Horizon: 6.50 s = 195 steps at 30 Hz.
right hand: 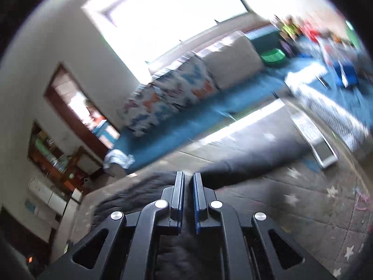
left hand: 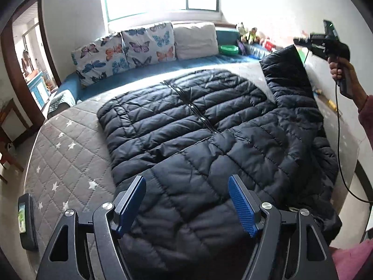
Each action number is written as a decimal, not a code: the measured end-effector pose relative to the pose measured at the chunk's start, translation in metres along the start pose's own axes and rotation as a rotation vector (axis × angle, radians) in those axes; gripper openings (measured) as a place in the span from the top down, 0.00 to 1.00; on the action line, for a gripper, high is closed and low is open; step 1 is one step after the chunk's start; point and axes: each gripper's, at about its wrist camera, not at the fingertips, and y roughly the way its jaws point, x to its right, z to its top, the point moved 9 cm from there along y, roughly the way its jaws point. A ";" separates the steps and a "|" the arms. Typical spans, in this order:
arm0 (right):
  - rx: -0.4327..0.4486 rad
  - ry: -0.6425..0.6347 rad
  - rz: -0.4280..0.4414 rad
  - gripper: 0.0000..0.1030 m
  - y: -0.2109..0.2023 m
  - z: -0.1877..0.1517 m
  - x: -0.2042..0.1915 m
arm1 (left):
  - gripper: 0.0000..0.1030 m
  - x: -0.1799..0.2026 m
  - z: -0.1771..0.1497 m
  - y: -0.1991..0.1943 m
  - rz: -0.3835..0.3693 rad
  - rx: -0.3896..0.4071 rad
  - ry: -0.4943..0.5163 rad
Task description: Fold large clothes
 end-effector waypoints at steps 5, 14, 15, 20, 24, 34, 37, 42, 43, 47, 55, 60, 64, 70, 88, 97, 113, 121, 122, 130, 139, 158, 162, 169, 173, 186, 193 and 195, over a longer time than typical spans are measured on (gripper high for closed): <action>0.052 -0.207 0.185 0.91 -0.044 -0.032 -0.145 | 0.25 -0.017 -0.023 -0.035 -0.008 0.064 -0.043; -0.078 -0.300 0.032 0.63 -0.019 -0.070 -0.135 | 0.24 -0.051 -0.049 -0.062 0.005 0.076 -0.102; -0.083 -0.277 0.007 0.54 -0.016 -0.068 -0.118 | 0.23 -0.055 -0.048 -0.061 0.005 0.073 -0.114; -0.138 -0.220 -0.091 0.30 -0.002 -0.063 -0.042 | 0.20 -0.064 -0.042 -0.052 0.032 0.037 -0.161; -0.184 -0.147 -0.164 0.30 0.019 -0.059 0.025 | 0.20 -0.061 -0.032 -0.037 0.056 -0.004 -0.173; -0.255 0.096 -0.216 0.30 0.077 -0.055 0.160 | 0.19 -0.049 -0.012 0.000 0.119 -0.092 -0.166; -0.264 0.162 -0.168 0.30 0.097 -0.059 0.177 | 0.19 -0.050 -0.013 0.012 0.137 -0.129 -0.169; -0.245 0.288 0.071 0.44 0.110 -0.054 0.161 | 0.19 -0.056 -0.013 0.027 0.152 -0.166 -0.180; -0.252 0.283 0.067 0.60 0.112 -0.054 0.158 | 0.19 -0.056 -0.013 0.029 0.151 -0.169 -0.182; -0.253 0.289 0.129 0.87 0.108 -0.050 0.129 | 0.19 -0.056 -0.010 0.026 0.146 -0.150 -0.174; -0.095 0.048 0.207 0.90 0.024 -0.007 -0.007 | 0.19 -0.058 -0.014 -0.007 0.116 -0.053 -0.158; 0.001 -0.231 0.279 0.90 -0.041 -0.026 -0.149 | 0.19 -0.061 -0.027 -0.039 0.085 0.027 -0.151; -0.013 -0.431 0.309 0.90 -0.062 -0.097 -0.247 | 0.19 -0.071 -0.044 -0.059 0.053 0.076 -0.169; -0.180 -0.644 0.215 0.89 -0.018 -0.245 -0.297 | 0.19 -0.087 -0.071 -0.085 0.029 0.116 -0.209; -0.352 -0.668 0.280 0.39 -0.040 -0.293 -0.272 | 0.00 -0.033 0.012 -0.112 -0.107 0.280 -0.145; -0.320 -0.556 0.004 0.34 0.004 -0.224 -0.173 | 0.00 0.015 0.051 -0.025 -0.162 0.140 -0.030; -0.362 -0.519 -0.018 0.31 0.021 -0.276 -0.101 | 0.13 0.013 -0.047 0.048 -0.095 0.052 -0.019; -0.420 -0.570 -0.095 0.31 0.013 -0.259 -0.115 | 0.13 0.010 -0.048 0.049 -0.095 0.038 -0.021; -0.399 -0.579 -0.078 0.31 0.009 -0.252 -0.126 | 0.13 0.010 -0.047 0.049 -0.096 0.040 -0.023; -0.394 -0.668 -0.070 0.31 0.046 -0.249 -0.171 | 0.13 0.008 -0.046 0.049 -0.098 0.046 -0.027; -0.466 -0.655 -0.091 0.27 0.074 -0.283 -0.143 | 0.13 0.011 -0.048 0.050 -0.088 0.053 -0.019; -0.461 -0.787 -0.136 0.24 0.028 -0.313 -0.146 | 0.12 0.012 -0.049 0.054 -0.064 0.048 -0.003; -0.470 -0.784 -0.154 0.24 0.018 -0.296 -0.161 | 0.12 0.011 -0.049 0.054 -0.064 0.052 -0.008; -0.438 -0.818 -0.019 0.24 0.020 -0.305 -0.216 | 0.12 0.011 -0.049 0.055 -0.064 0.053 -0.008; -0.509 -0.899 -0.060 0.20 0.048 -0.341 -0.211 | 0.12 0.012 -0.051 0.056 -0.044 0.050 0.015; -0.466 -0.758 -0.141 0.19 0.008 -0.293 -0.150 | 0.12 0.012 -0.051 0.056 -0.053 0.059 0.013; -0.478 -0.696 -0.093 0.16 0.022 -0.307 -0.132 | 0.11 0.012 -0.050 0.056 -0.042 0.034 0.030; -0.500 -0.690 -0.093 0.16 0.018 -0.299 -0.140 | 0.11 0.013 -0.047 0.053 -0.048 0.011 0.042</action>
